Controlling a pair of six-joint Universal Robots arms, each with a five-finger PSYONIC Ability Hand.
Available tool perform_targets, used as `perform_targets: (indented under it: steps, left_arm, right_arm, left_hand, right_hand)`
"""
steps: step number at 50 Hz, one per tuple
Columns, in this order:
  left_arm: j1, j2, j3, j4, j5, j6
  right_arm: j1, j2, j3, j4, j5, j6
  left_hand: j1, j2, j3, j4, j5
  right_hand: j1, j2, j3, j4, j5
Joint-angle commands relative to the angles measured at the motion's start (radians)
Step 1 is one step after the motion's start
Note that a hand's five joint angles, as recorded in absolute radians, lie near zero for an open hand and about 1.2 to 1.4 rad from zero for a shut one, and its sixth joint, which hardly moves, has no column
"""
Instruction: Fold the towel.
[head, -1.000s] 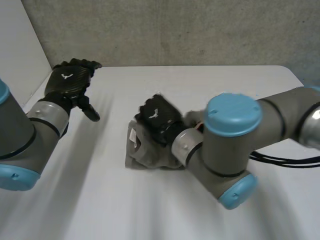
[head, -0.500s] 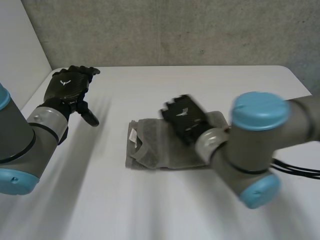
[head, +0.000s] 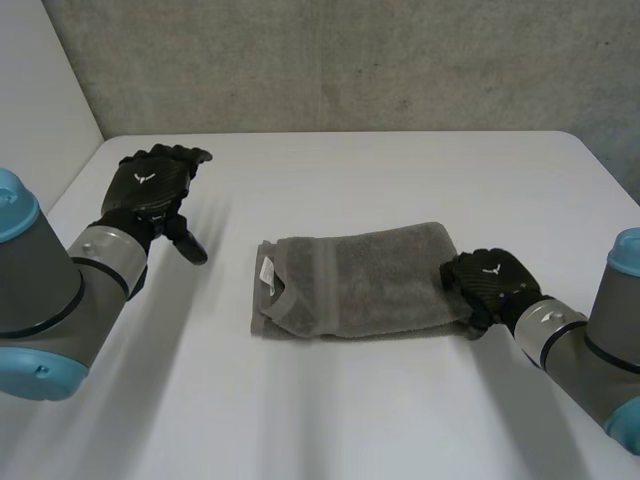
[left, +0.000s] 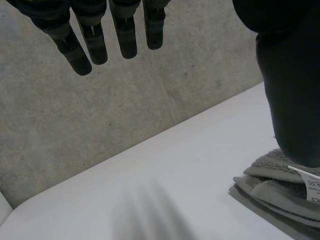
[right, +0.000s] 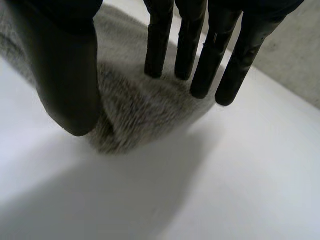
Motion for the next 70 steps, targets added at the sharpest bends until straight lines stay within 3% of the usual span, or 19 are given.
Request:
perform_targets:
  steps: [1, 2, 3, 4, 9, 15, 22, 25, 31, 32, 33, 34, 35, 36, 38, 44, 54, 59, 70]
  left_arm:
    - [-0.010, -0.003, 0.000, 0.001, 0.001, 0.000]
    - [-0.010, -0.001, 0.000, 0.001, 0.001, 0.000]
    - [-0.010, -0.001, 0.000, 0.001, 0.001, 0.000]
    - [-0.011, -0.001, 0.000, 0.001, 0.001, 0.000]
    - [-0.013, 0.003, 0.000, -0.001, 0.001, 0.000]
    - [-0.010, 0.015, 0.008, 0.001, 0.001, 0.000]
    - [0.007, 0.068, 0.014, 0.001, -0.002, -0.004]
    - [0.010, 0.072, 0.015, 0.001, -0.002, -0.004]
    - [0.009, 0.071, 0.012, 0.001, -0.002, -0.004]
    - [0.006, 0.069, 0.014, 0.001, -0.002, -0.004]
    - [0.003, 0.065, 0.017, 0.002, -0.002, -0.006]
    - [0.003, 0.065, 0.017, 0.002, -0.002, -0.006]
    - [-0.001, 0.060, 0.023, 0.002, -0.002, -0.007]
    - [-0.001, 0.060, 0.023, 0.002, -0.002, -0.007]
    - [-0.008, 0.049, 0.037, 0.008, -0.002, -0.007]
    - [-0.069, 0.002, 0.087, 0.016, -0.008, -0.030]
    - [-0.185, -0.144, 0.153, 0.002, -0.010, -0.141]
    - [-0.251, -0.273, 0.162, -0.031, -0.019, -0.136]
    - [-0.255, -0.370, 0.212, -0.163, -0.100, -0.087]
  right_arm:
    - [0.005, 0.038, -0.019, -0.001, 0.006, -0.006]
    - [0.005, 0.037, -0.022, -0.002, 0.004, -0.006]
    - [0.005, 0.037, -0.022, -0.002, 0.004, -0.006]
    - [0.008, 0.035, -0.025, -0.010, 0.004, -0.006]
    - [0.022, 0.011, -0.065, -0.042, 0.015, -0.021]
    - [0.197, -0.037, -0.231, -0.039, 0.017, -0.114]
    - [0.498, 0.196, -0.492, 0.051, -0.031, -0.350]
    - [0.554, 0.295, -0.563, 0.121, -0.083, -0.459]
    - [0.577, 0.365, -0.606, 0.183, -0.100, -0.503]
    - [0.569, 0.366, -0.605, 0.179, -0.089, -0.478]
    - [0.563, 0.356, -0.596, 0.162, -0.076, -0.429]
    - [0.563, 0.356, -0.596, 0.162, -0.076, -0.429]
    - [0.560, 0.327, -0.581, 0.140, -0.062, -0.348]
    - [0.560, 0.327, -0.580, 0.140, -0.062, -0.348]
    - [0.537, 0.198, -0.509, 0.091, -0.045, -0.171]
    - [0.438, 0.005, -0.358, 0.045, -0.043, 0.078]
    - [0.298, -0.031, -0.294, 0.050, -0.033, 0.277]
    - [0.263, 0.098, -0.347, 0.057, -0.034, 0.332]
    - [0.276, 0.294, -0.491, 0.215, -0.016, 0.294]
  left_hand:
    - [-0.086, -0.074, -0.066, -0.090, -0.218]
    - [-0.086, -0.074, -0.066, -0.090, -0.218]
    - [-0.086, -0.074, -0.066, -0.090, -0.218]
    - [-0.086, -0.074, -0.066, -0.090, -0.218]
    - [-0.086, -0.074, -0.066, -0.090, -0.218]
    - [-0.086, -0.074, -0.066, -0.090, -0.218]
    - [-0.089, -0.077, -0.069, -0.093, -0.221]
    - [-0.089, -0.077, -0.069, -0.093, -0.221]
    - [-0.089, -0.077, -0.069, -0.093, -0.221]
    - [-0.089, -0.077, -0.069, -0.093, -0.221]
    - [-0.089, -0.077, -0.069, -0.093, -0.221]
    - [-0.089, -0.077, -0.069, -0.093, -0.221]
    - [-0.089, -0.077, -0.069, -0.093, -0.221]
    - [-0.089, -0.077, -0.069, -0.093, -0.221]
    - [-0.089, -0.077, -0.069, -0.093, -0.221]
    - [-0.089, -0.077, -0.069, -0.093, -0.221]
    - [-0.077, -0.066, -0.057, -0.081, -0.209]
    - [-0.074, -0.063, -0.054, -0.078, -0.206]
    - [-0.074, -0.063, -0.054, -0.078, -0.206]
  right_hand:
    - [0.401, 0.407, 0.405, 0.403, 0.394]
    - [0.631, 0.637, 0.635, 0.633, 0.624]
    - [0.633, 0.639, 0.637, 0.635, 0.626]
    - [0.798, 0.804, 0.802, 0.800, 0.791]
    - [0.800, 0.805, 0.804, 0.801, 0.792]
    - [0.800, 0.805, 0.804, 0.801, 0.792]
    - [0.800, 0.805, 0.804, 0.801, 0.792]
    - [0.800, 0.805, 0.804, 0.801, 0.792]
    - [0.800, 0.805, 0.804, 0.801, 0.792]
    - [0.644, 0.649, 0.648, 0.645, 0.636]
    - [0.311, 0.316, 0.315, 0.313, 0.304]
    - [0.307, 0.313, 0.311, 0.309, 0.300]
    - [0.043, 0.049, 0.047, 0.045, 0.036]
    - [0.040, 0.046, 0.044, 0.042, 0.033]
    - [-0.305, -0.300, -0.301, -0.303, -0.312]
    - [-0.397, -0.391, -0.393, -0.395, -0.404]
    - [-0.422, -0.417, -0.418, -0.420, -0.429]
    - [-0.422, -0.417, -0.418, -0.420, -0.429]
    - [-0.422, -0.417, -0.418, -0.420, -0.429]
